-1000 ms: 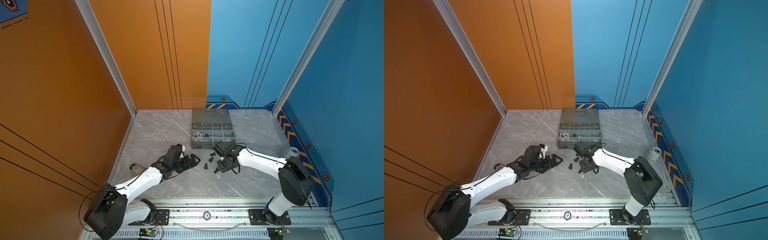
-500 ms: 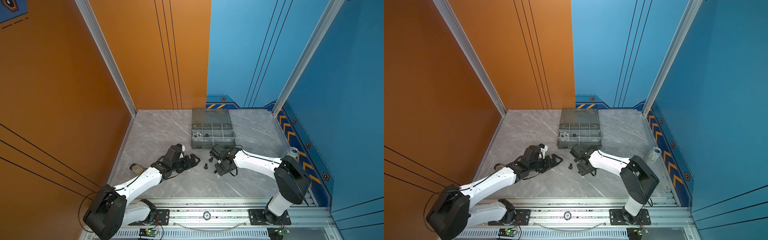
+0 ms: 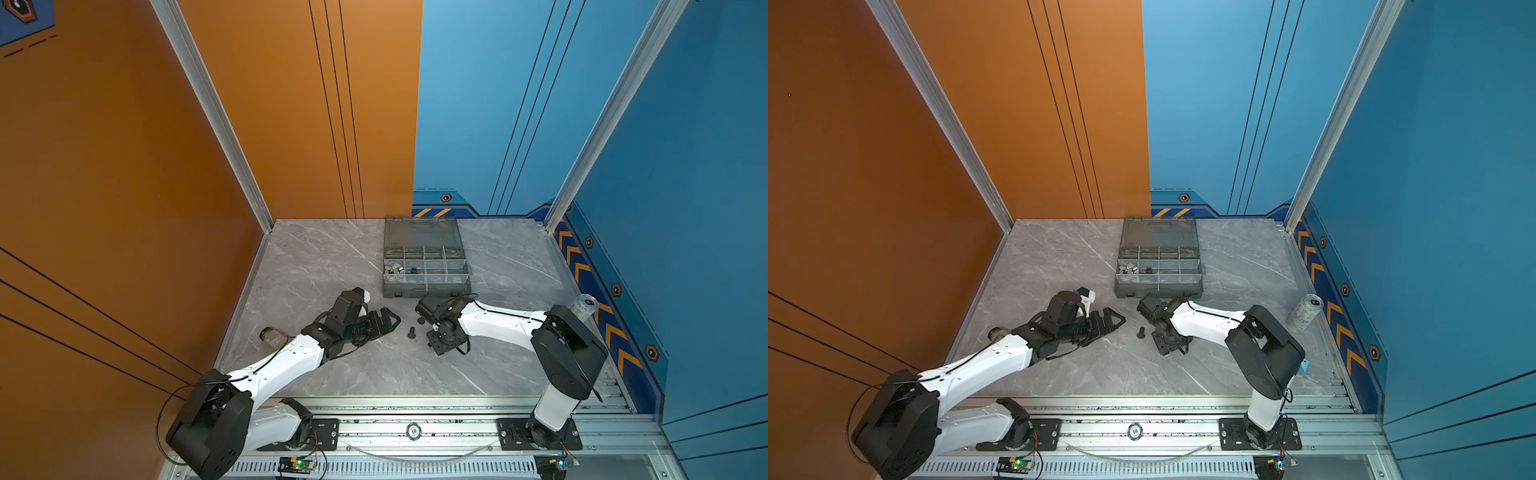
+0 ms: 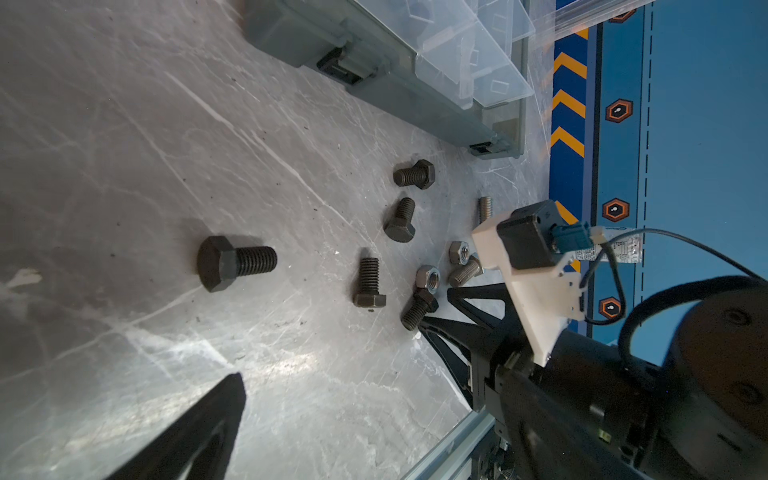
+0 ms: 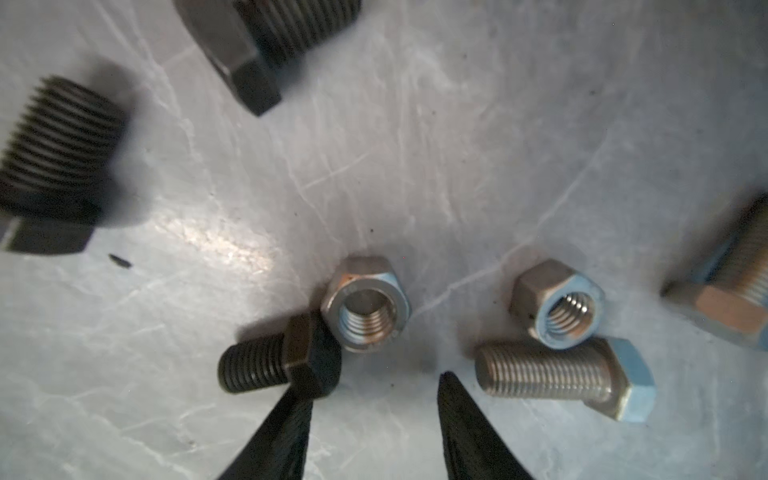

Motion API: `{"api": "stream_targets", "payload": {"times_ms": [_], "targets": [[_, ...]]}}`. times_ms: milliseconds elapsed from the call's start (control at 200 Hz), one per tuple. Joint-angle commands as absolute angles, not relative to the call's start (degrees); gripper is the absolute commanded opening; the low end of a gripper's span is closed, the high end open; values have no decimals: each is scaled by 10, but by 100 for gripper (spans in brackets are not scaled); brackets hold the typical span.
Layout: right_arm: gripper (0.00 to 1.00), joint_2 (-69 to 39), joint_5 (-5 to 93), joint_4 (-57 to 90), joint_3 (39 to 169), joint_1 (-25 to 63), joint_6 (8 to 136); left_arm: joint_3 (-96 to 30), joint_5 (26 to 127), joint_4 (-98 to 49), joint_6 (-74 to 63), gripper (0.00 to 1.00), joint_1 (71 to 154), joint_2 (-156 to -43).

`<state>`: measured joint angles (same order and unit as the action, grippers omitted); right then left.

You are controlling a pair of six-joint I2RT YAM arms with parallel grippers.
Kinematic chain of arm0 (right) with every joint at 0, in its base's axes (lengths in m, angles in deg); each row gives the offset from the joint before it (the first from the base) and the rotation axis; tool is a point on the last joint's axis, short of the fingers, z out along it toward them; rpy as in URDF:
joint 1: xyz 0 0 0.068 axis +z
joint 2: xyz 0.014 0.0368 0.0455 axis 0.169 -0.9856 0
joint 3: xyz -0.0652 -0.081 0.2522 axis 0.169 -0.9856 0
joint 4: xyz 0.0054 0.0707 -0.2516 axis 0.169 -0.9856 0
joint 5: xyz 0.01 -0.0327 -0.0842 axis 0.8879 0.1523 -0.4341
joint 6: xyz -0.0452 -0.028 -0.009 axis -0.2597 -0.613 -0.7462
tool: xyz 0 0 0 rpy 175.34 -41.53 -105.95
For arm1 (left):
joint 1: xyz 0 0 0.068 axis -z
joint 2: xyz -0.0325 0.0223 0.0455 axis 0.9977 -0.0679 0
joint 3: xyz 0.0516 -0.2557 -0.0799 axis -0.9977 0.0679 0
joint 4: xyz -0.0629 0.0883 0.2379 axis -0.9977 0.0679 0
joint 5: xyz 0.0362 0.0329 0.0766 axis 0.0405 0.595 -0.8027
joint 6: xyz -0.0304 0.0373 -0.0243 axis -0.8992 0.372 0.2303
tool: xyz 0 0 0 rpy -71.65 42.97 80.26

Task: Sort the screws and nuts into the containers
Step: 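Lower and close the right gripper on a silver hex nut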

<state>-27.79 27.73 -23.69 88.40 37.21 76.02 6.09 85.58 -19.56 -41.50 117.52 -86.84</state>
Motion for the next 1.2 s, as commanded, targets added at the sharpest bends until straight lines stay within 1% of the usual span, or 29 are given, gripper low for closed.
{"api": "stream_targets", "payload": {"times_ms": [0, 380, 941, 1197], "targets": [[52, -289, 265, -230, 896, 375, 766, 65, 861, -184, -418, 98, 1174, -863], [52, -282, 260, -231, 890, 375, 763, 64, 863, -187, -419, 98, 1175, -870], [52, -228, 255, -247, 860, 350, 741, 60, 862, -190, -421, 98, 1177, -870], [52, -238, 265, -236, 861, 343, 732, 58, 860, -190, -421, 98, 1181, -874]]}}
